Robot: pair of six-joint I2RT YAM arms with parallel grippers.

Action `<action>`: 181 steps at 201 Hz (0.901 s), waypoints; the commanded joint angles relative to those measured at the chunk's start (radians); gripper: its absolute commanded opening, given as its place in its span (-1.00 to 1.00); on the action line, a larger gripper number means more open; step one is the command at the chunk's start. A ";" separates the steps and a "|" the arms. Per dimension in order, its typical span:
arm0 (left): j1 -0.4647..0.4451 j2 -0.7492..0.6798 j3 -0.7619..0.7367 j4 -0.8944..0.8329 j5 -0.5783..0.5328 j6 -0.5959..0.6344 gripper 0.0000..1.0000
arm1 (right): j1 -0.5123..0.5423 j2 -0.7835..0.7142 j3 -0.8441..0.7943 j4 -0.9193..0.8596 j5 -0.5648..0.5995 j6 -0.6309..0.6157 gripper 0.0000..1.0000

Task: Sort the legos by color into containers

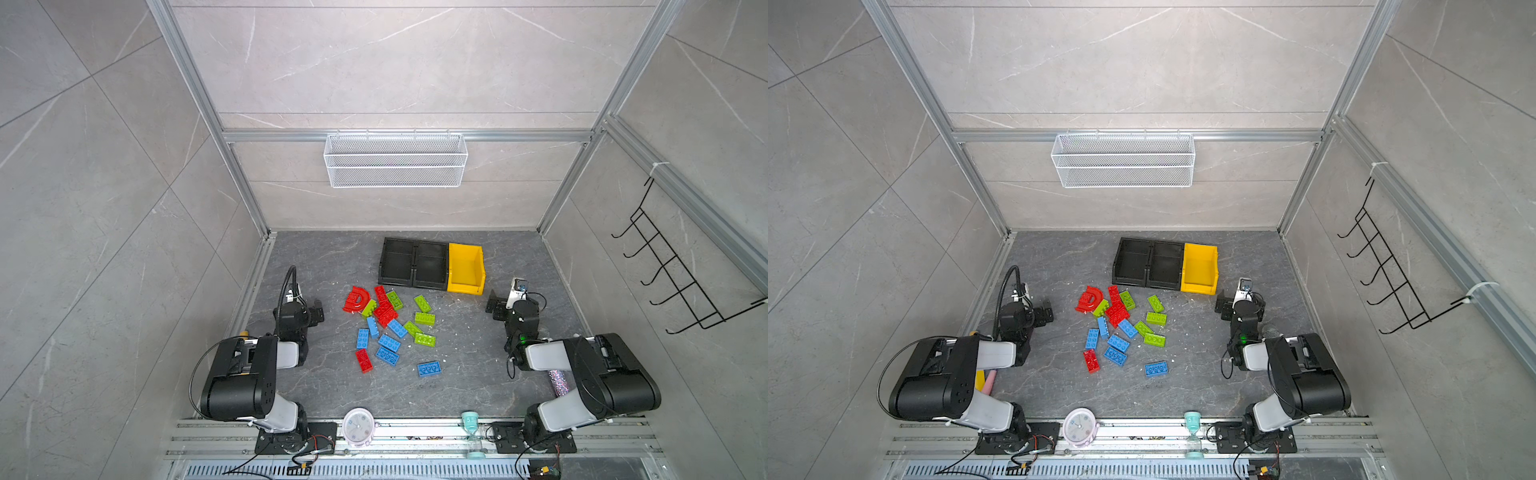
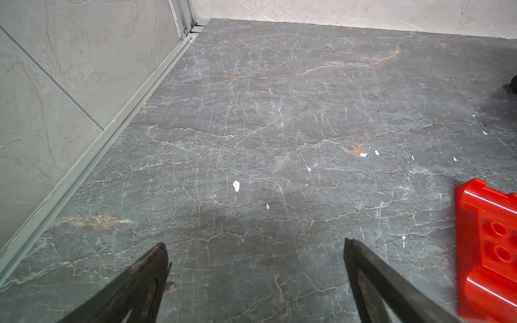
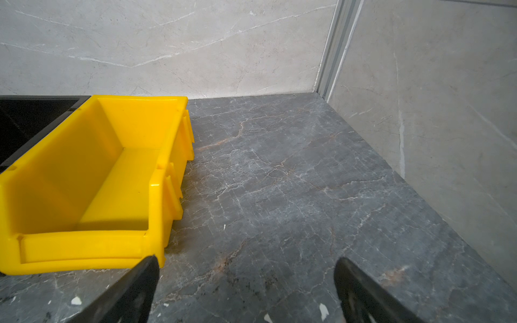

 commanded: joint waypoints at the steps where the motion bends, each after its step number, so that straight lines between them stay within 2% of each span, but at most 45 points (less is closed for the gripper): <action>1: 0.004 -0.014 0.019 0.034 0.015 0.017 1.00 | -0.003 0.001 0.014 -0.011 -0.007 0.012 0.99; 12: 0.005 -0.016 0.017 0.037 0.014 0.017 1.00 | -0.003 -0.007 0.015 -0.002 0.012 0.007 1.00; 26: 0.005 -0.017 0.016 0.038 0.011 0.016 1.00 | -0.002 -0.052 0.039 -0.123 0.010 0.024 1.00; 35: 0.004 -0.023 0.019 0.043 -0.017 0.015 0.99 | -0.002 -0.032 0.032 -0.073 0.013 0.011 0.97; 58: 0.004 -0.087 0.053 -0.077 -0.063 -0.013 1.00 | -0.002 -0.043 0.019 -0.055 0.011 0.006 0.93; 81: -0.002 -0.138 0.107 -0.215 -0.029 0.016 1.00 | 0.009 -0.045 0.014 -0.046 0.021 -0.001 0.91; 102: -0.051 -0.230 0.171 -0.370 -0.060 0.008 1.00 | 0.008 -0.044 0.014 -0.043 0.023 -0.002 0.91; 117: -0.066 -0.333 0.176 -0.384 0.044 -0.046 1.00 | 0.016 -0.055 0.012 -0.030 0.037 -0.012 0.90; 125: -0.100 -0.382 0.189 -0.417 0.058 -0.060 1.00 | 0.041 -0.122 0.043 -0.145 0.080 -0.024 0.91; 136: -0.174 -0.429 0.214 -0.476 0.048 -0.054 0.99 | 0.052 -0.231 0.121 -0.364 0.060 -0.034 0.86; 148: -0.249 -0.457 0.239 -0.534 0.002 -0.048 1.00 | 0.055 -0.315 0.190 -0.473 -0.037 0.004 0.88; 165: -0.313 -0.480 0.282 -0.616 -0.016 -0.106 0.99 | 0.080 -0.372 0.385 -0.842 -0.119 0.060 0.86; 181: -0.361 -0.492 0.304 -0.656 -0.020 -0.172 1.00 | 0.113 -0.377 0.514 -1.052 -0.206 0.100 0.85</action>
